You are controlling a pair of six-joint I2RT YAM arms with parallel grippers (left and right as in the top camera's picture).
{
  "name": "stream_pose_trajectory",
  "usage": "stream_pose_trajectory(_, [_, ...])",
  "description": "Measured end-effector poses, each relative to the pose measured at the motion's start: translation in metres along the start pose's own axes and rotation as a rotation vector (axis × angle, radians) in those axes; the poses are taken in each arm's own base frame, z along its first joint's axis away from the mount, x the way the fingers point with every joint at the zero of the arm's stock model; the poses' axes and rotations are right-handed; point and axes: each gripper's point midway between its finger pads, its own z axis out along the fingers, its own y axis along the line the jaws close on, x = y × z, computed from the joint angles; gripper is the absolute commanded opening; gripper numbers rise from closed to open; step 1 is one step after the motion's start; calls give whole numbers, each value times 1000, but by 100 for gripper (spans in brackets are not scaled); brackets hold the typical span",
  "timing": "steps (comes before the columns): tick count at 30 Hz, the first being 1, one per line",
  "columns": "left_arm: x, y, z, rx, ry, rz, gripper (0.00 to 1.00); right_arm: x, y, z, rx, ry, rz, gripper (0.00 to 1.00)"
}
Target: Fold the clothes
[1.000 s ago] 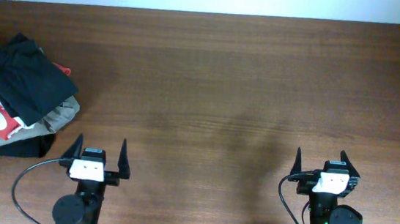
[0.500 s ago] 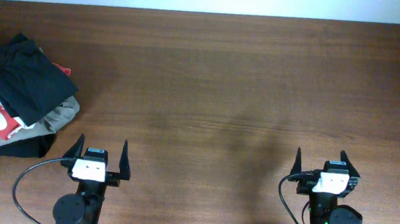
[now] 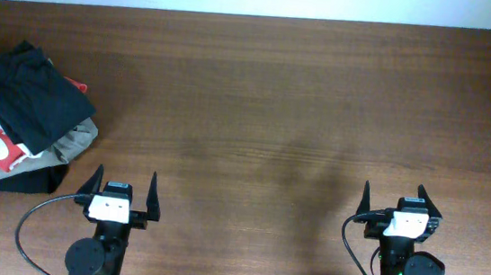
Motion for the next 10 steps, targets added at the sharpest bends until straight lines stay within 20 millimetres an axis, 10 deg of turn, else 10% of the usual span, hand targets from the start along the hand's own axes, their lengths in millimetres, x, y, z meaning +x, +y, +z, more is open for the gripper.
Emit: stream_pose_trajectory(10, [0,0,0,0,0,0,99,0,0,0,0,0,0,99])
